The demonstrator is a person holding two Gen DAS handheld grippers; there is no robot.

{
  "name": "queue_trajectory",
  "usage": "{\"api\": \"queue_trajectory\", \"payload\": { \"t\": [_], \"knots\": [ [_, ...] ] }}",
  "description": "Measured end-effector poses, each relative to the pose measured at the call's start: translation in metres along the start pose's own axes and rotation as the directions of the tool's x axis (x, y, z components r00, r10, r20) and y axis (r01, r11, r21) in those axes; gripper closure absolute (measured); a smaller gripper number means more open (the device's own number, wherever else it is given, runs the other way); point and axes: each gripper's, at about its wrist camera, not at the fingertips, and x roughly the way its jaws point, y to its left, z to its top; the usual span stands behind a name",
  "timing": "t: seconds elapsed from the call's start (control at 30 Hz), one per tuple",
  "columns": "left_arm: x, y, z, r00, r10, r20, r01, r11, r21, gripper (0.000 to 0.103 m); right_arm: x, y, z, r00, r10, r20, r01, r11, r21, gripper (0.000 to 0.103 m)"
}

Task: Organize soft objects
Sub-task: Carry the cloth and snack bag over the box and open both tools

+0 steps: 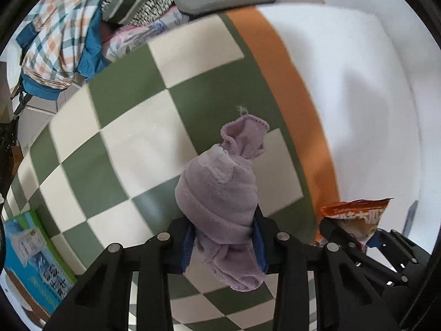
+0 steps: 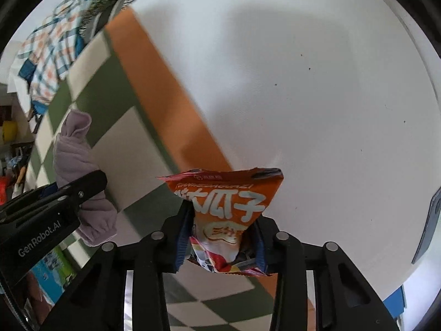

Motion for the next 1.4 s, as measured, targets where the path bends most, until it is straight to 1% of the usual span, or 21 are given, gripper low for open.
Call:
{"api": "queue_trajectory", "payload": {
  "t": [0.1, 0.13, 0.2, 0.3, 0.33, 0.37, 0.43, 0.47, 0.5, 0.57, 0.63, 0.7, 0.77, 0.83, 0.87, 0.97, 1.03, 1.13, 1.17, 1.27, 1.4],
  "knots": [
    [-0.033, 0.007, -0.022, 0.998, -0.026, 0.062, 0.027, 1.0, -0.012, 0.07, -0.022, 0.014, -0.017, 0.999, 0.011, 0.03, -0.01, 0.999, -0.043, 0.064],
    [-0.046, 0.012, -0.034, 0.996, -0.037, 0.087, 0.039, 0.999, -0.019, 0.07, -0.029, 0.02, -0.022, 0.999, 0.019, 0.04, -0.017, 0.998, -0.054, 0.064],
    [-0.069, 0.022, -0.05, 0.991, -0.053, 0.126, 0.057, 0.998, -0.028, 0.07, -0.049, 0.036, -0.036, 0.997, 0.047, 0.064, -0.041, 0.995, -0.088, 0.064],
    [-0.105, 0.046, -0.088, 0.978, -0.09, 0.19, 0.102, 0.994, -0.051, 0.07, -0.078, 0.065, -0.062, 0.99, 0.107, 0.092, -0.093, 0.985, -0.144, 0.065],
    [-0.119, 0.057, -0.106, 0.971, -0.103, 0.217, 0.119, 0.991, -0.06, 0.07, -0.087, 0.074, -0.073, 0.987, 0.129, 0.096, -0.113, 0.98, -0.162, 0.065],
    [-0.127, 0.07, -0.116, 0.966, -0.107, 0.233, 0.126, 0.99, -0.066, 0.07, -0.094, 0.085, -0.083, 0.984, 0.151, 0.099, -0.131, 0.975, -0.179, 0.065],
    [-0.147, 0.093, -0.143, 0.956, -0.104, 0.273, 0.131, 0.988, -0.084, 0.07, -0.108, 0.11, -0.109, 0.977, 0.185, 0.102, -0.16, 0.962, -0.22, 0.065],
    [-0.156, 0.107, -0.157, 0.952, -0.099, 0.289, 0.131, 0.987, -0.096, 0.07, -0.117, 0.112, -0.123, 0.975, 0.198, 0.101, -0.17, 0.956, -0.238, 0.065],
    [-0.163, 0.12, -0.17, 0.948, -0.111, 0.299, 0.144, 0.985, -0.092, 0.07, -0.123, 0.125, -0.134, 0.972, 0.212, 0.099, -0.181, 0.949, -0.259, 0.065],
    [-0.175, 0.156, -0.198, 0.943, -0.103, 0.316, 0.15, 0.98, -0.129, 0.07, -0.132, 0.157, -0.162, 0.965, 0.246, 0.088, -0.208, 0.928, -0.31, 0.065],
    [-0.184, 0.191, -0.225, 0.942, -0.084, 0.326, 0.146, 0.974, -0.172, 0.07, -0.138, 0.187, -0.183, 0.96, 0.269, 0.074, -0.227, 0.908, -0.353, 0.065],
    [-0.185, 0.222, -0.242, 0.942, -0.056, 0.331, 0.132, 0.969, -0.21, 0.07, -0.142, 0.225, -0.209, 0.956, 0.29, 0.054, -0.244, 0.881, -0.405, 0.065],
    [-0.184, 0.257, -0.26, 0.944, -0.018, 0.33, 0.109, 0.96, -0.26, 0.07, -0.142, 0.253, -0.229, 0.954, 0.298, 0.037, -0.251, 0.858, -0.447, 0.065],
    [-0.179, 0.292, -0.274, 0.949, 0.01, 0.316, 0.094, 0.946, -0.312, 0.07, -0.138, 0.282, -0.248, 0.955, 0.295, 0.028, -0.246, 0.84, -0.483, 0.065],
    [-0.176, 0.307, -0.28, 0.951, 0.017, 0.31, 0.09, 0.941, -0.327, 0.07, -0.134, 0.3, -0.257, 0.957, 0.289, 0.018, -0.242, 0.833, -0.497, 0.065],
    [-0.16, 0.344, -0.291, 0.962, 0.021, 0.274, 0.085, 0.925, -0.369, 0.07, -0.124, 0.334, -0.276, 0.964, 0.266, 0.012, -0.219, 0.819, -0.53, 0.065],
    [-0.146, 0.367, -0.293, 0.968, 0.012, 0.251, 0.091, 0.915, -0.394, 0.07, -0.111, 0.354, -0.284, 0.971, 0.24, 0.007, -0.198, 0.816, -0.543, 0.065],
    [-0.127, 0.392, -0.294, 0.975, -0.015, 0.22, 0.108, 0.9, -0.421, 0.07, -0.088, 0.379, -0.287, 0.979, 0.205, -0.003, -0.174, 0.82, -0.545, 0.065],
    [-0.119, 0.4, -0.292, 0.979, -0.012, 0.206, 0.101, 0.898, -0.428, 0.07, -0.081, 0.384, -0.286, 0.98, 0.197, -0.007, -0.169, 0.823, -0.543, 0.065],
    [-0.1, 0.416, -0.287, 0.986, -0.005, 0.167, 0.078, 0.897, -0.435, 0.07, -0.056, 0.4, -0.278, 0.987, 0.163, -0.009, -0.142, 0.831, -0.538, 0.065],
    [-0.076, 0.427, -0.279, 0.994, 0.004, 0.113, 0.044, 0.907, -0.42, 0.07, -0.033, 0.413, -0.274, 0.993, 0.121, -0.005, -0.104, 0.836, -0.539, 0.065]
  ]
}}
